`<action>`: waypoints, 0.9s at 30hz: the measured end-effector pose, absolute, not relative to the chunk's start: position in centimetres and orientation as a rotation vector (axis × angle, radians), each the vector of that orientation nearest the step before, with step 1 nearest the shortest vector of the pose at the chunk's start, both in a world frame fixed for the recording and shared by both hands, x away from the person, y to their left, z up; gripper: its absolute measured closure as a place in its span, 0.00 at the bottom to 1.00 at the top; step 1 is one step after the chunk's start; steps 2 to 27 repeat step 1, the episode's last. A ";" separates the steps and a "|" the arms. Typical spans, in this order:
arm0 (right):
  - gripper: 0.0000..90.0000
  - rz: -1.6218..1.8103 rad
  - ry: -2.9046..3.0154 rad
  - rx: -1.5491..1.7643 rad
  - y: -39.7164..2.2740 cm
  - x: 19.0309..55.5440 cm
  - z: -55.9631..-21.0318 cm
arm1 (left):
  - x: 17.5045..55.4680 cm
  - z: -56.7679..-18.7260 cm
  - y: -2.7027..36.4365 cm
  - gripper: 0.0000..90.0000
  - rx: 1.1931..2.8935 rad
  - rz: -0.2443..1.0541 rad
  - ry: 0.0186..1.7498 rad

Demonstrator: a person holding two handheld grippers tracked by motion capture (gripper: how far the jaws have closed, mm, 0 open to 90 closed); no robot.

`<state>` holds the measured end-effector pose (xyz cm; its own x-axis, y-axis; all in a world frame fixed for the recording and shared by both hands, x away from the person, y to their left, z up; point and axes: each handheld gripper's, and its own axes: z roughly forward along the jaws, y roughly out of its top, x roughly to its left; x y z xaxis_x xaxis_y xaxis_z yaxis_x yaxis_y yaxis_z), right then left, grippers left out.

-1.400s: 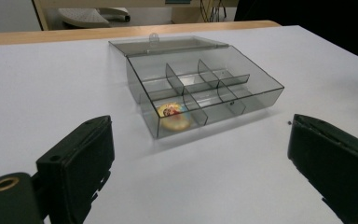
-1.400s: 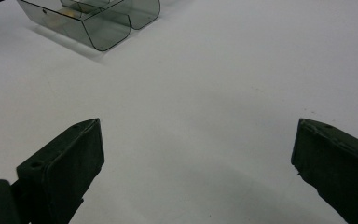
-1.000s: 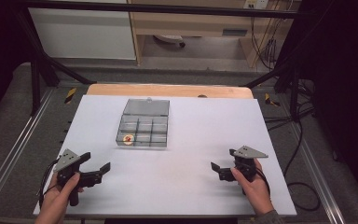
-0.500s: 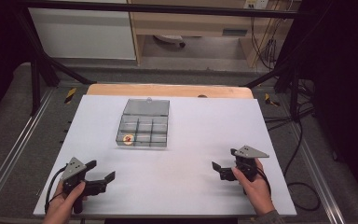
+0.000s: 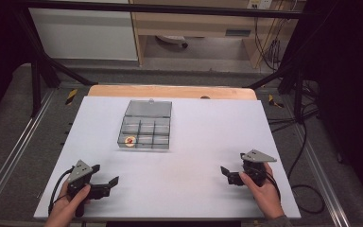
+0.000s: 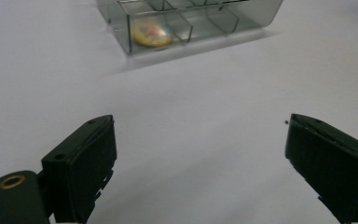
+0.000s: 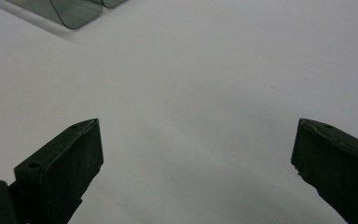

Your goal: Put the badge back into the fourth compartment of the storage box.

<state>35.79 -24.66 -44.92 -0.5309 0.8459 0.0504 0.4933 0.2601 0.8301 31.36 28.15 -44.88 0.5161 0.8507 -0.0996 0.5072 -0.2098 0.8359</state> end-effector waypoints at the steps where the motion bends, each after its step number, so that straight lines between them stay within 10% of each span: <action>1: 0.03 1.152 2.136 1.236 -24.6 36.0 -45.2 | 31.4 -44.9 28.2 0.10 1.874 0.486 1.129; 27: 0.03 1.152 2.136 1.236 -24.6 36.0 -45.2 | 31.4 -44.9 28.2 0.10 1.874 0.486 1.129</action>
